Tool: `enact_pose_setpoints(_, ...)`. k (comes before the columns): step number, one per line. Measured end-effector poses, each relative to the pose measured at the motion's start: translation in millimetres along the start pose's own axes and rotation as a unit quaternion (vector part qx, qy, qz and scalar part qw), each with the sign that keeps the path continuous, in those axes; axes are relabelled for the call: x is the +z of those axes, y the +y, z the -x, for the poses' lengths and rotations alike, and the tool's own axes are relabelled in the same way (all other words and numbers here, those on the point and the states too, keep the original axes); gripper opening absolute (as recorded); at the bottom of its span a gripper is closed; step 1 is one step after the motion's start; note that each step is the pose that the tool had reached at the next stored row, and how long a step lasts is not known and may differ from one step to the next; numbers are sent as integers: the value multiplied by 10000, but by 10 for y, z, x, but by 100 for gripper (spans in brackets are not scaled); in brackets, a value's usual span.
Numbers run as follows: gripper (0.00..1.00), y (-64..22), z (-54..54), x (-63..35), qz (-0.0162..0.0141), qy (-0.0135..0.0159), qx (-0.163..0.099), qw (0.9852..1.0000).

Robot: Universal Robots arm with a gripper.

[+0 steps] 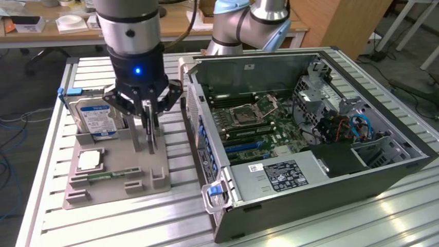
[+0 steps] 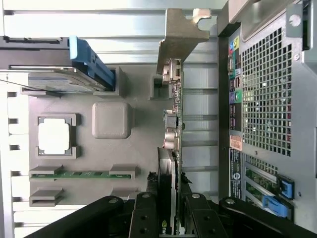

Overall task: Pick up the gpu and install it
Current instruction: 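Pick up the gpu and move the gpu toward the slot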

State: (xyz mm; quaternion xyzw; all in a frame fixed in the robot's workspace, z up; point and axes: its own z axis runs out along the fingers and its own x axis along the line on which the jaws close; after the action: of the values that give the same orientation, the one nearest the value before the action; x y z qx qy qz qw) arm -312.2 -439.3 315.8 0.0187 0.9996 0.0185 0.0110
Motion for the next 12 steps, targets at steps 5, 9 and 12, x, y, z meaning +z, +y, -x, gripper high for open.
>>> enact_pose_setpoints(5,27,7,1,-215,0,-1,0,10000)
enact_pose_setpoints(9,27,11,3,-310,-1,3,0,10000)
enact_pose_setpoints(12,27,14,5,-372,0,2,0,10000)
